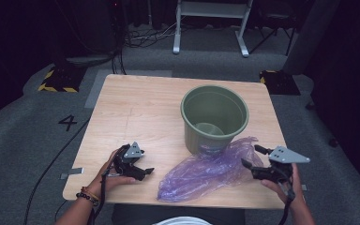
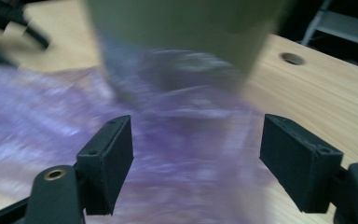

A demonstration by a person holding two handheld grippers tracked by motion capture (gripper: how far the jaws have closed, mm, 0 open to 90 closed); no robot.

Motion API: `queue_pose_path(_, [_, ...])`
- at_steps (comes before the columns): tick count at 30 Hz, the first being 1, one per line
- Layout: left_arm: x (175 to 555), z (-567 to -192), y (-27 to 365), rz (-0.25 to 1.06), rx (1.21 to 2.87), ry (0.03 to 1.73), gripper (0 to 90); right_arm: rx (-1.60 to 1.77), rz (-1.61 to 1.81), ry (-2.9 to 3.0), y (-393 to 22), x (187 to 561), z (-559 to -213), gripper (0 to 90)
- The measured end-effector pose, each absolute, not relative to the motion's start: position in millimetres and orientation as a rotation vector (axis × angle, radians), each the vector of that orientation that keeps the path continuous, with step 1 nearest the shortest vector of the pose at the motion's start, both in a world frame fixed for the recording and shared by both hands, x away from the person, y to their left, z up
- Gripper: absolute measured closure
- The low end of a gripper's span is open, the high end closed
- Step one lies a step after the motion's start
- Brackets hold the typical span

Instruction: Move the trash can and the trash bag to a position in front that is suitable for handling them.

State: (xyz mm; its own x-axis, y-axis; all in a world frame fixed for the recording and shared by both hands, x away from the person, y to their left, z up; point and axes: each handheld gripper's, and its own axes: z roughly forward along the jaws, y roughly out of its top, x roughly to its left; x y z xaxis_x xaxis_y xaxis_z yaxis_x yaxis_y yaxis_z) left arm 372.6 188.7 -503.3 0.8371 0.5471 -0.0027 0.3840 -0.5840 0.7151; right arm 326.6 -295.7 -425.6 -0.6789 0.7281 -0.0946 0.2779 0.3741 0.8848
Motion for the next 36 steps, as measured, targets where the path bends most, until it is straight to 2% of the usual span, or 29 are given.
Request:
queue_pose_path(5, [373.2, -503.3, 188.3, 0.278, 2.265, 0.679, 16.7, 0.681, 1.267, 2.286, -260.5, 312.4, -434.6, 25.2])
queue_pose_path(11, [373.7, -503.3, 187.7, 0.279, 2.265, 0.681, 16.4, 0.662, 1.208, 2.425, -235.9, 322.8, -464.4, 23.8])
queue_pose_path(21, [374.2, -503.5, 186.4, 0.281, 2.264, 0.684, 16.0, 0.792, 1.146, 2.5, -249.1, 350.1, -502.5, 22.1])
queue_pose_path(28, [374.8, -503.5, 184.7, 0.284, 2.263, 0.684, 15.9, 0.857, 1.116, 2.5, -255.0, 355.2, -503.2, 22.3])
queue_pose_path(30, [374.9, -503.6, 184.3, 0.282, 2.263, 0.683, 15.9, 0.874, 1.113, 2.49, -257.5, 356.9, -502.2, 31.7])
queue_pose_path(31, [374.9, -503.5, 184.0, 0.281, 2.263, 0.684, 15.9, 0.874, 1.113, 2.49, -257.5, 356.9, -502.2, 31.7])
queue_pose_path(32, [375.2, -503.4, 183.4, 0.281, 2.265, 0.683, 15.9, 0.882, 1.116, 2.481, -260.0, 357.8, -501.6, 39.8])
queue_pose_path(33, [375.5, -503.4, 182.7, 0.276, 2.265, 0.684, 15.8, 0.912, 1.127, 2.457, -266.0, 360.0, -501.2, 51.4])
queue_pose_path(34, [375.5, -503.4, 182.7, 0.276, 2.265, 0.684, 15.7, 0.928, 1.125, 2.445, -268.4, 360.9, -501.0, 55.1])
queue_pose_path(35, [375.9, -503.5, 182.2, 0.278, 2.264, 0.681, 15.7, 0.928, 1.125, 2.445, -268.4, 360.9, -501.0, 55.1])
queue_pose_path(36, [376.0, -503.5, 181.8, 0.274, 2.265, 0.683, 15.7, 0.939, 1.124, 2.433, -270.2, 361.7, -500.9, 59.8])
